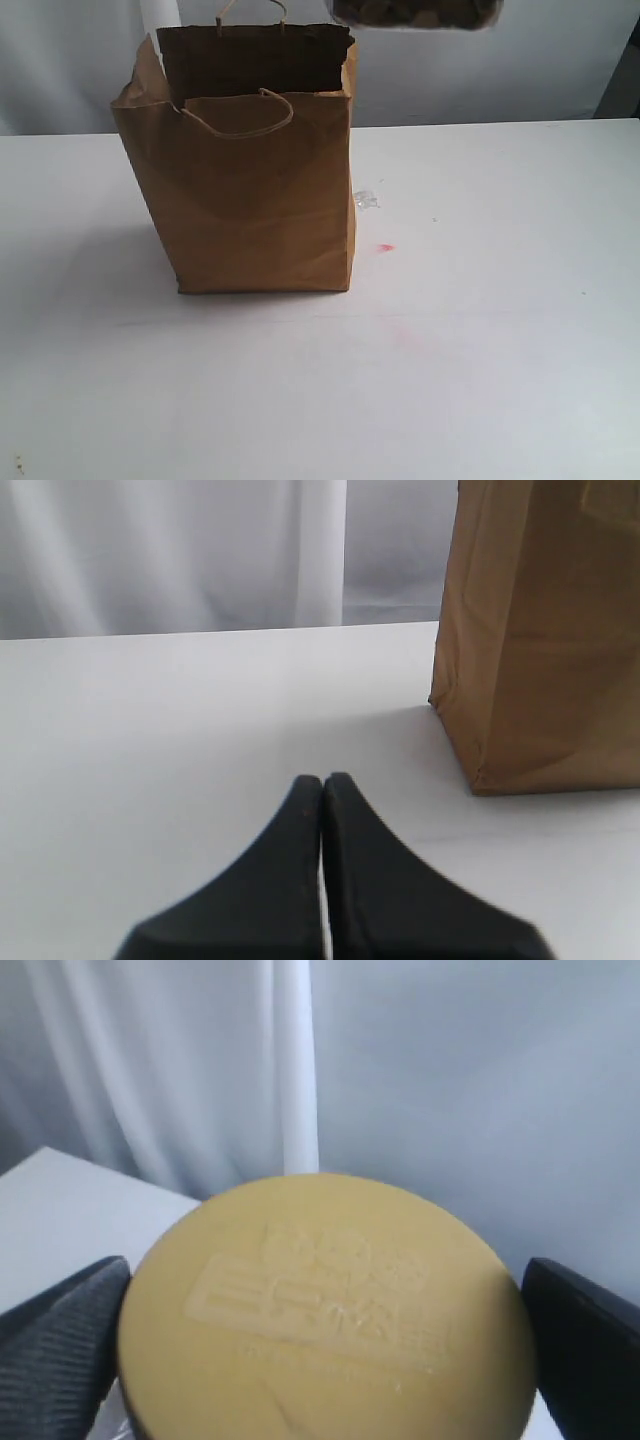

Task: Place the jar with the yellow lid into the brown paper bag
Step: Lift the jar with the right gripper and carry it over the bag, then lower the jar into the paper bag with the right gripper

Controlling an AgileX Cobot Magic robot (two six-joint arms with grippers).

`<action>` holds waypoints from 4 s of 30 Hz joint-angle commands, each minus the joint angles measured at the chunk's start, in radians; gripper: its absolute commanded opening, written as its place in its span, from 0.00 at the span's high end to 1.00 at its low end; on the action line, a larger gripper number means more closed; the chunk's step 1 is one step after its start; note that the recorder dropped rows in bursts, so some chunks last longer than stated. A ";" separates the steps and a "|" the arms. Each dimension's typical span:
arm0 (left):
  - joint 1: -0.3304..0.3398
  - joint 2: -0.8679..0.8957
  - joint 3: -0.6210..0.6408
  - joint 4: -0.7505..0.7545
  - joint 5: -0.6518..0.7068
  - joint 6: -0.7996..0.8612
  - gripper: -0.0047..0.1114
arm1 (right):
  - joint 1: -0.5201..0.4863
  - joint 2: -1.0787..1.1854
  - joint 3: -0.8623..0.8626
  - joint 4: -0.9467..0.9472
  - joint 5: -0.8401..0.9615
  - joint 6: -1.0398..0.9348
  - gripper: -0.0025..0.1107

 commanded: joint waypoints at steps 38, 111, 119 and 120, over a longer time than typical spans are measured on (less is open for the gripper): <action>-0.003 0.003 -0.002 -0.004 -0.010 -0.004 0.95 | 0.012 0.536 -0.006 0.037 -0.455 0.001 0.98; -0.003 0.003 -0.002 -0.004 -0.010 -0.004 0.95 | 0.024 0.782 -0.006 0.017 -0.171 0.001 0.20; -0.003 0.003 -0.002 -0.004 -0.010 -0.004 0.95 | 0.024 0.782 -0.006 0.017 -0.180 0.001 0.19; -0.003 0.003 -0.002 -0.004 -0.010 -0.004 0.95 | 0.024 0.782 -0.006 0.017 -0.180 0.001 0.16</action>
